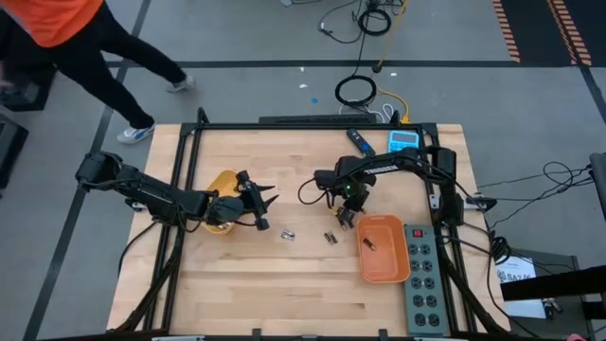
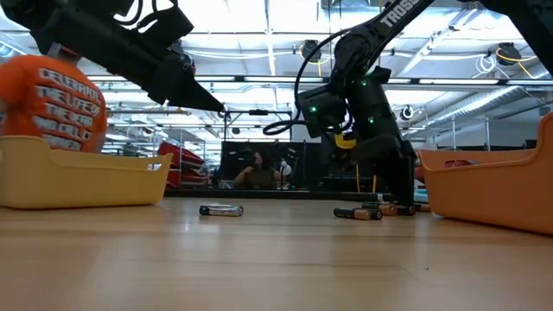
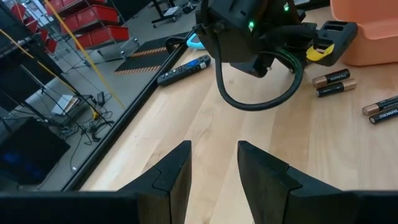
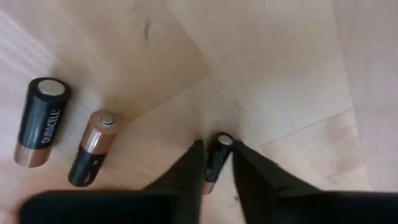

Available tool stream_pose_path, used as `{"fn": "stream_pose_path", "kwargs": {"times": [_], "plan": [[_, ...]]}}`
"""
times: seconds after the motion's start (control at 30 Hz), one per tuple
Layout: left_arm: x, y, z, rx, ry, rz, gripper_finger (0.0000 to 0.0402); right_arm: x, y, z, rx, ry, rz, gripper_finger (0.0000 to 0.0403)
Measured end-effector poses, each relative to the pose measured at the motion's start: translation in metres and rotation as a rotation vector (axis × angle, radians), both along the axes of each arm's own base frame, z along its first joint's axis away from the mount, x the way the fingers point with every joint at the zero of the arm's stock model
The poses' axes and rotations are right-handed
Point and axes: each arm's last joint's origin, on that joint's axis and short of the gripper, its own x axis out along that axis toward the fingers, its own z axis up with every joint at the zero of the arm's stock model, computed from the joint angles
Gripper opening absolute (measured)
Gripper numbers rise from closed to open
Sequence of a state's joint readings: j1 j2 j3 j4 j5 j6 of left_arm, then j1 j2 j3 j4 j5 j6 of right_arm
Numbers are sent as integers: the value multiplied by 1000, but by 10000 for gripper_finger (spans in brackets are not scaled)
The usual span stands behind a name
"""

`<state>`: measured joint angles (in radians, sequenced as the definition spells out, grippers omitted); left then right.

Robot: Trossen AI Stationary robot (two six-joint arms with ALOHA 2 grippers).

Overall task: Sort batteries
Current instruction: Put the black battery into the orange bin

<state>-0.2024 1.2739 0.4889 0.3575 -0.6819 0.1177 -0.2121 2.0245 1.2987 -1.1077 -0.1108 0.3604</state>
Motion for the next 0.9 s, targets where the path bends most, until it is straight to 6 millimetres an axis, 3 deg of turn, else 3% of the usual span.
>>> {"fn": "stream_pose_path", "kwargs": {"times": [0.1,0.33,0.43,0.7,0.9], "plan": [[0,0,0,0,0,0,138,1,1,0,23,-13,17,14],[0,0,0,-1,0,0,138,5,10,3,5,-48,55,10],[0,0,0,-1,-1,0,138,16,13,11,-15,-128,80,5],[0,0,0,-4,-1,1,138,38,25,68,-103,-312,132,2],[0,0,-1,-5,4,2,138,21,70,125,-72,-414,135,2]]}}
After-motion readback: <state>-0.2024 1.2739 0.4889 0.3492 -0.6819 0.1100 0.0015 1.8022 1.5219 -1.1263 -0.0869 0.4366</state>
